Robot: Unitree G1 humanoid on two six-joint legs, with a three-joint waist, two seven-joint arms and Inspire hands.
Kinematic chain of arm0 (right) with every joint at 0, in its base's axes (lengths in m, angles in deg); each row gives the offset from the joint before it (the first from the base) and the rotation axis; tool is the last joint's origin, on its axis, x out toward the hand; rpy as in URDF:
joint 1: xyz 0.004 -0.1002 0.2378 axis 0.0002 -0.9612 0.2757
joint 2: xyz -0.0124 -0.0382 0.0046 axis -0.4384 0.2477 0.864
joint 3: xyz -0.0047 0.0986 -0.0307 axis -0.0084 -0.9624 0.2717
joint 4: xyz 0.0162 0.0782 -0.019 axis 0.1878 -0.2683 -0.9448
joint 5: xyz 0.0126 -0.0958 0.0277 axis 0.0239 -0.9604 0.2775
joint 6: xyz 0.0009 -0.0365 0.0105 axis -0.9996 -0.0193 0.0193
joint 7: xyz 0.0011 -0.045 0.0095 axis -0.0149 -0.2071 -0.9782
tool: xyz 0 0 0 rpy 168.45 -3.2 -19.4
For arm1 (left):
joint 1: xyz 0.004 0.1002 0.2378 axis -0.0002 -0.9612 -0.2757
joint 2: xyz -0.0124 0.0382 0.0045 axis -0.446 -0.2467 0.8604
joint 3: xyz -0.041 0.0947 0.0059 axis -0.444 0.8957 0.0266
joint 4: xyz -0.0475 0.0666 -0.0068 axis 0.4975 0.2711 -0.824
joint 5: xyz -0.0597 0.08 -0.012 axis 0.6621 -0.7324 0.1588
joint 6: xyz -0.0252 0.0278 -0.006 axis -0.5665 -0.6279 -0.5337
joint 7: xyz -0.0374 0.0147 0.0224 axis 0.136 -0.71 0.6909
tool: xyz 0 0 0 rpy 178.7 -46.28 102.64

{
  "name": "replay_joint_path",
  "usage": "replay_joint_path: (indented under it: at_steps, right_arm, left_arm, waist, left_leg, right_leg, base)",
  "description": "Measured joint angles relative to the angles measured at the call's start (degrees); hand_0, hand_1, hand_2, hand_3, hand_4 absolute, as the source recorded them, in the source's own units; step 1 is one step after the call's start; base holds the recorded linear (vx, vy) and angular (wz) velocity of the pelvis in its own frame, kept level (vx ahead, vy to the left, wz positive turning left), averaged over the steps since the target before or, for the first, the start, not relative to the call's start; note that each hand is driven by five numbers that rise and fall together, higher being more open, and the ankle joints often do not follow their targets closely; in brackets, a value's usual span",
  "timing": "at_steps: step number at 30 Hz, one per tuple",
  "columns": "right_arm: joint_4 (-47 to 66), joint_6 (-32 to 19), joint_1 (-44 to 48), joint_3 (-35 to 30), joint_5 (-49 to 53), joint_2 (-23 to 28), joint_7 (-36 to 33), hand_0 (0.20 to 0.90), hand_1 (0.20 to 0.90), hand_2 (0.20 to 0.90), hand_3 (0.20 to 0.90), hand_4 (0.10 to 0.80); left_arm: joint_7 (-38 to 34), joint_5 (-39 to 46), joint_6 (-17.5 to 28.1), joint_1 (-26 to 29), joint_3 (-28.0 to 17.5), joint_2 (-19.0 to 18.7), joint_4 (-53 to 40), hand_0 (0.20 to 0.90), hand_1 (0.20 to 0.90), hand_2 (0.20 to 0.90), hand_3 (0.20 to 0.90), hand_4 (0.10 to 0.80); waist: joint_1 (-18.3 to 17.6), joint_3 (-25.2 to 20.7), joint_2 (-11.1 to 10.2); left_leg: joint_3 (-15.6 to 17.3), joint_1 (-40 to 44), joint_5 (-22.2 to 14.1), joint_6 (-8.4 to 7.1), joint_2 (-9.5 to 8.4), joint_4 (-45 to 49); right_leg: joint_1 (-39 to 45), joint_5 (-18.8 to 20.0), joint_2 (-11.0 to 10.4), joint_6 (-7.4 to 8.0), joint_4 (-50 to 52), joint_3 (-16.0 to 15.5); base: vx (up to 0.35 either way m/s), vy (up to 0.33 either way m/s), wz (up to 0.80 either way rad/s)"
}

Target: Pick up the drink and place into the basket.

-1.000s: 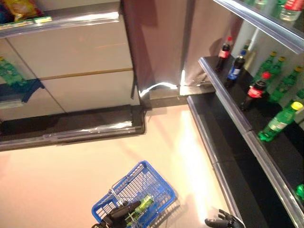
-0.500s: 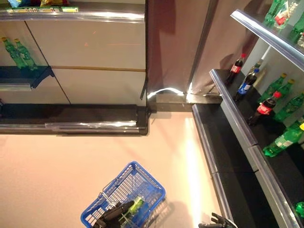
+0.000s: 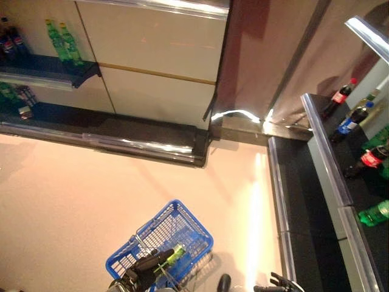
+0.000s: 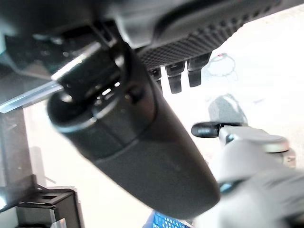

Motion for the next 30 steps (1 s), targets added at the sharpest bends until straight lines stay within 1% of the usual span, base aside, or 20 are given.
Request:
replay_joint_path:
  at_steps: [1,2,3,4,6,7,9,10,11,12,13,16,17,19,22,23,26,27,28,30]
  right_arm:
    - [-0.2,0.0,-0.2,0.0,0.0,0.3,0.0,0.9,0.9,0.9,0.9,0.8]
    - [0.7,-0.1,-1.0,0.0,0.0,2.8,0.0,0.9,0.9,0.9,0.9,0.8]
    - [0.7,0.0,-0.3,-0.5,0.0,2.9,-0.6,0.9,0.9,0.9,0.9,0.8]
    - [0.7,0.0,0.5,-0.9,0.3,2.1,-0.9,0.9,0.9,0.9,0.9,0.8]
    - [1.1,0.0,0.5,-0.9,0.6,0.0,-0.6,0.9,0.9,0.9,0.9,0.8]
    - [1.1,0.1,0.2,-0.8,0.8,-1.1,-0.6,0.9,0.9,0.9,0.9,0.8]
    - [0.6,0.1,-0.4,-0.8,1.7,-2.4,-0.7,0.9,0.9,0.9,0.9,0.8]
    - [0.6,0.1,-0.5,-0.8,1.8,-2.4,-0.7,0.9,0.9,0.9,0.9,0.8]
    - [0.7,0.1,-0.4,-1.0,2.1,-2.3,-0.8,0.9,0.9,0.9,0.9,0.8]
    - [1.2,0.0,0.2,-1.0,2.5,-2.3,-0.8,0.9,0.9,0.9,0.9,0.8]
    - [2.6,-0.1,0.7,-1.0,2.9,-2.3,-0.8,0.9,0.9,0.9,0.9,0.8]
    - [5.3,-0.9,3.4,-0.9,4.1,-1.6,-1.0,0.9,0.9,0.9,0.9,0.8]
    - [5.5,-1.2,3.8,-0.7,4.5,-1.1,-1.0,0.9,0.9,0.9,0.9,0.8]
    - [5.2,-1.1,4.4,-0.8,5.4,-0.1,-1.1,0.9,0.9,0.9,0.9,0.8]
    - [4.4,-1.0,6.2,-0.8,5.6,0.5,-1.3,0.9,0.9,0.9,0.9,0.8]
    - [4.4,-1.0,7.1,-0.7,5.4,0.5,-1.3,0.9,0.9,0.9,0.9,0.8]
    - [3.7,-0.5,6.6,-0.5,5.0,0.9,-1.5,0.9,0.9,0.9,0.9,0.8]
    - [3.1,-0.4,5.9,-0.5,5.0,1.1,-1.5,0.9,0.9,0.9,0.9,0.8]
    - [2.5,0.1,4.7,0.0,5.0,0.4,-1.4,0.9,0.9,0.9,0.9,0.8]
    - [2.2,0.5,3.1,0.0,4.9,-0.2,-1.4,0.9,0.9,0.9,0.9,0.8]
  left_arm:
    - [0.0,-0.1,0.0,-0.2,0.0,0.3,0.1,0.3,0.3,0.3,0.2,0.1]
    - [1.6,-0.5,-0.8,-0.6,1.4,1.9,-0.1,0.3,0.3,0.3,0.2,0.1]
    - [2.1,-0.5,-0.7,-0.7,1.8,2.2,-0.3,0.3,0.3,0.3,0.2,0.1]
    - [1.9,-0.8,-0.5,-0.8,1.9,1.6,-0.1,0.3,0.3,0.3,0.2,0.1]
    - [2.4,-1.8,-0.7,0.2,1.7,-0.2,0.2,0.3,0.3,0.3,0.2,0.1]
    - [2.6,-2.4,-0.7,0.5,1.2,-0.9,0.4,0.3,0.3,0.3,0.2,0.1]
    - [2.7,-3.5,-1.1,-0.4,1.3,-1.3,0.5,0.3,0.3,0.3,0.2,0.1]
    - [2.7,-3.7,-1.9,-0.8,1.4,-0.9,0.5,0.3,0.3,0.3,0.2,0.1]
    - [2.6,-4.6,-2.6,-1.0,1.5,0.1,0.5,0.3,0.3,0.3,0.2,0.1]
    - [2.7,-4.9,-3.0,-1.0,1.5,0.6,0.5,0.3,0.3,0.3,0.2,0.1]
    - [2.5,-4.9,-2.6,-1.0,1.2,0.9,0.3,0.3,0.3,0.3,0.2,0.1]
    - [2.5,-4.7,-2.5,-0.9,0.4,0.6,-2.7,0.3,0.3,0.3,0.2,0.1]
    - [2.4,-4.7,-2.8,-0.9,0.6,0.4,-4.3,0.3,0.3,0.3,0.2,0.1]
    - [2.5,-4.5,-3.1,-0.5,1.9,0.3,-7.1,0.3,0.3,0.3,0.2,0.1]
    - [2.4,-3.1,-3.0,-0.1,3.1,0.1,-10.0,0.3,0.3,0.3,0.2,0.1]
    - [2.4,-1.9,-3.0,0.1,3.0,0.0,-10.0,0.3,0.3,0.3,0.2,0.1]
    - [1.6,-1.4,-3.0,0.6,3.0,0.4,-9.4,0.3,0.3,0.3,0.2,0.1]
    - [1.5,-1.2,-3.0,0.4,3.0,0.4,-8.8,0.3,0.3,0.3,0.2,0.1]
    - [1.3,-1.2,-3.1,-0.7,2.8,-0.4,-8.7,0.3,0.3,0.3,0.2,0.1]
    - [1.0,-1.1,-3.2,-2.2,2.6,-1.9,-8.5,0.3,0.3,0.3,0.2,0.1]
  waist:
    - [-0.6,0.0,0.2]
    - [-1.8,0.4,5.9]
    - [-1.6,1.5,7.4]
    - [-2.6,2.2,7.2]
    - [-4.2,2.4,6.6]
    - [-4.2,2.7,5.5]
    - [-4.1,2.0,3.7]
    - [-4.3,1.8,3.6]
    - [-4.4,1.2,4.0]
    - [-4.2,1.0,4.2]
    - [-3.9,0.7,4.0]
    - [-3.1,0.2,4.4]
    - [-2.3,-0.3,4.8]
    - [-1.5,-1.0,5.6]
    - [-0.6,-1.1,5.6]
    - [-0.9,-1.1,5.8]
    - [-1.6,-1.5,7.3]
    - [-1.5,-1.8,7.7]
    - [-1.2,-2.5,6.5]
    - [-1.0,-2.3,4.4]
  left_leg:
    - [0.3,0.1,-2.0,0.34,-0.81,2.4]
    - [-4.0,5.6,-6.1,4.09,-0.04,-3.0]
    - [-6.2,8.8,-6.2,4.25,0.68,-7.4]
    - [-9.4,10.0,-5.8,4.49,0.63,-9.0]
    - [-13.2,10.4,-5.5,3.81,0.78,-9.8]
    - [-14.6,11.6,-5.2,3.27,0.66,-10.7]
    - [-17.8,13.8,-6.9,2.46,0.17,-11.4]
    - [-18.9,15.4,-8.1,1.77,0.6,-11.4]
    - [-18.1,15.7,-9.2,0.13,1.41,-10.0]
    - [-16.1,14.6,-9.5,-2.49,1.53,-7.2]
    - [-13.6,13.3,-9.1,-5.55,1.36,-4.2]
    - [-7.4,5.6,-9.7,-10.01,1.3,15.6]
    - [-5.6,2.8,-9.6,-11.6,2.18,21.4]
    - [-4.4,0.3,-10.1,-11.23,4.36,21.8]
    - [-3.0,0.0,-9.2,-9.88,5.73,8.3]
    - [-2.8,0.0,-6.2,-7.81,6.57,-1.2]
    - [-2.9,-1.6,2.6,-7.68,9.03,-11.3]
    - [-2.6,-1.7,5.5,-6.46,9.45,-10.2]
    - [-1.1,-1.6,3.8,-6.04,8.95,-9.7]
    - [0.5,-0.3,3.5,-5.89,8.35,-9.8]
  right_leg:
    - [0.6,-1.2,-0.2,1.86,1.4,1.2]
    - [-2.9,-4.1,2.3,2.46,12.7,1.9]
    - [-6.1,-7.0,3.1,4.09,18.9,3.2]
    - [-9.8,-8.6,4.1,2.95,20.4,6.7]
    - [-15.1,-6.0,5.6,1.17,16.5,10.9]
    - [-16.7,-3.1,5.7,-0.34,13.7,10.4]
    - [-16.9,1.7,6.3,-1.99,8.5,10.3]
    - [-15.5,5.1,6.8,-4.68,8.1,10.3]
    - [-13.6,6.7,6.9,-6.83,6.6,9.1]
    - [-11.7,7.7,6.9,-7.92,4.4,7.9]
    - [-9.9,7.7,6.6,-7.96,2.1,7.1]
    - [-4.7,7.1,5.7,-8.89,-2.1,5.6]
    - [-2.7,6.9,5.4,-9.06,-3.7,5.7]
    - [-1.3,5.7,5.4,-8.94,-4.1,5.8]
    - [0.5,4.3,4.5,-8.16,-4.2,8.0]
    - [0.7,3.7,4.4,-7.87,-4.2,9.2]
    - [1.5,2.1,5.7,-5.95,-4.5,11.0]
    - [1.6,1.6,6.2,-5.17,-4.5,12.2]
    - [1.2,0.5,6.3,-4.27,-3.3,12.8]
    - [0.2,-0.8,6.5,-5.4,-1.5,13.1]
  base:
    - [0.433,-0.072,0.79]
    - [0.376,-0.073,0.58]
    - [0.439,-0.111,0.52]
    - [0.389,-0.135,0.41]
    - [0.386,-0.16,0.88]
    - [0.384,-0.178,1.0]
    - [0.374,-0.206,0.92]
    - [0.252,-0.184,0.9]
    - [0.216,-0.187,0.81]
    - [0.198,-0.182,0.66]
    - [0.184,-0.184,0.45]
    - [0.142,-0.129,0.15]
    - [0.165,-0.066,0.08]
    - [0.141,0.019,0.06]
    - [0.187,0.059,-0.27]
    - [0.272,0.05,-0.45]
    - [0.284,0.014,-0.35]
    - [0.289,0.009,-0.47]
    - [0.322,0.021,-0.51]
    - [0.368,0.055,-0.5]
